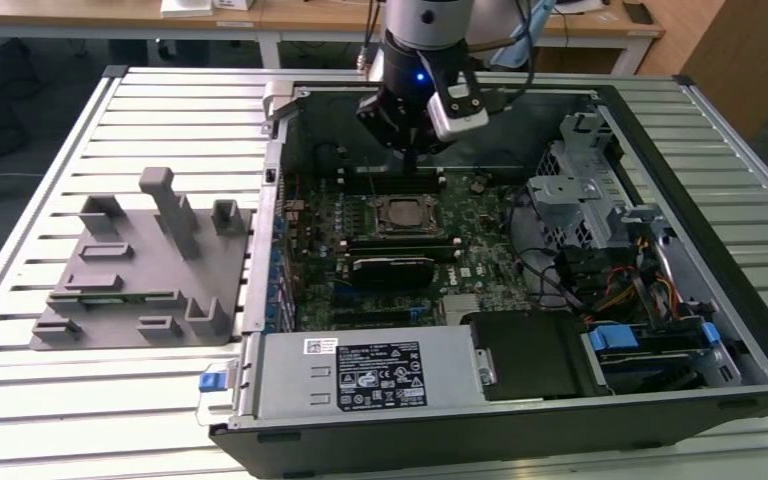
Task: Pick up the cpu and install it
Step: 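Install the first cpu locking lever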
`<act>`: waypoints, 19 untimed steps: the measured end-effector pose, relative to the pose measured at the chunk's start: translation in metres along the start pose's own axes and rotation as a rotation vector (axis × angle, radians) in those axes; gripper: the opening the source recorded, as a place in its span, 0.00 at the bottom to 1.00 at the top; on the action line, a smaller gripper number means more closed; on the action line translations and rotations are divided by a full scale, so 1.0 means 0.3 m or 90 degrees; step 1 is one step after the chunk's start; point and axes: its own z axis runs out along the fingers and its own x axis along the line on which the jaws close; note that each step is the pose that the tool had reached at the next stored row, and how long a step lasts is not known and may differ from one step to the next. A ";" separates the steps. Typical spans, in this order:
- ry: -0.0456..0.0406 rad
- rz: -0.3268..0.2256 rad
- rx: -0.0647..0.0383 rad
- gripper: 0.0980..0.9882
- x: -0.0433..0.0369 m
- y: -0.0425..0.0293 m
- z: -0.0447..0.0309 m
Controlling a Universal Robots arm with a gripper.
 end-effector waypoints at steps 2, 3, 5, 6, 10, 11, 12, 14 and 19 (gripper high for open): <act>0.0009 -0.023 0.000 0.01 0.000 0.000 0.001; 0.0014 -0.035 0.000 0.01 0.000 0.000 0.001; 0.0023 -0.058 0.000 0.01 0.000 0.000 0.002; 0.0027 -0.069 0.000 0.01 0.000 0.000 0.002; 0.0043 -0.110 0.000 0.01 0.000 0.000 0.003; 0.0044 -0.112 -0.001 0.01 0.003 -0.001 0.004; 0.0044 -0.114 -0.002 0.01 0.008 -0.002 0.004; 0.0043 -0.114 -0.002 0.01 0.025 -0.005 0.005; 0.0035 -0.114 -0.002 0.01 0.089 -0.017 0.008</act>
